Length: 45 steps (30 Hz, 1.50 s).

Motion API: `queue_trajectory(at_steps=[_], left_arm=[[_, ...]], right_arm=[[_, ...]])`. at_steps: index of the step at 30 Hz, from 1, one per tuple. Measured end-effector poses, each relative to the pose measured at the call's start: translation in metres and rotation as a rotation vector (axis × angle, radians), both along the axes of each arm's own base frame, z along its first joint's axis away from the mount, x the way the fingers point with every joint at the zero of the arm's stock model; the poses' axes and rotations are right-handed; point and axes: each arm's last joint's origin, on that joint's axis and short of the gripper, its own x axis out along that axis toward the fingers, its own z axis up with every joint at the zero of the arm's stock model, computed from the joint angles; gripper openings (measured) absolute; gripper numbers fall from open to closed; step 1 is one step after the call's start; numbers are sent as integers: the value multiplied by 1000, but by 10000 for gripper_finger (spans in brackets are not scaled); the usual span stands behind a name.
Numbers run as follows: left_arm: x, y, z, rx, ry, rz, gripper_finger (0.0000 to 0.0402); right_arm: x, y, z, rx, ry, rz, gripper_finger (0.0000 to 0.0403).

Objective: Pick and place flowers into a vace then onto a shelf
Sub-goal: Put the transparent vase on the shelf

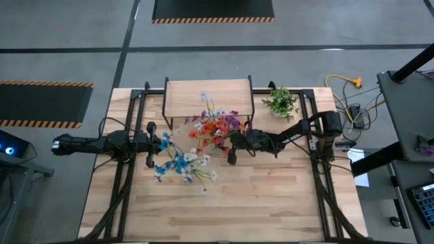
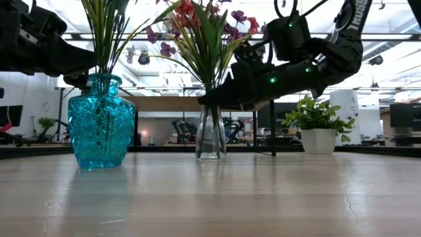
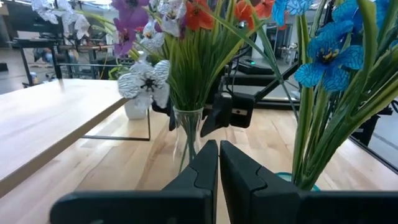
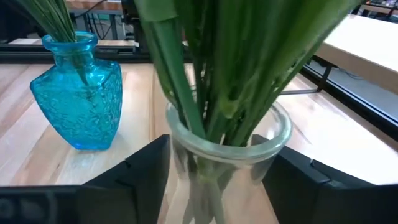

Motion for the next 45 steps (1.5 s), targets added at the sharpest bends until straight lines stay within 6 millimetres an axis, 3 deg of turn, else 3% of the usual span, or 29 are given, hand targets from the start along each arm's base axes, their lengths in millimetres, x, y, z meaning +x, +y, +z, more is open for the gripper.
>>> queue_trajectory(at_steps=[6,12,18,28,35,45], left_arm=[[0,0,1,0,0,4,0],[0,0,1,0,-1,3,0],[0,0,2,0,-2,3,0],[0,0,2,-1,-9,0,0],[0,0,2,-1,-9,0,0],[0,0,3,-1,-10,0,0]], right_arm=[[0,0,2,3,-4,-1,173],[-2,0,15,13,-48,-12,172],[-11,-3,53,-13,-139,-48,175],[-40,-15,124,-80,-150,-121,178],[-47,-45,155,-110,-152,-220,178],[-37,-89,166,-103,-45,-308,179]])
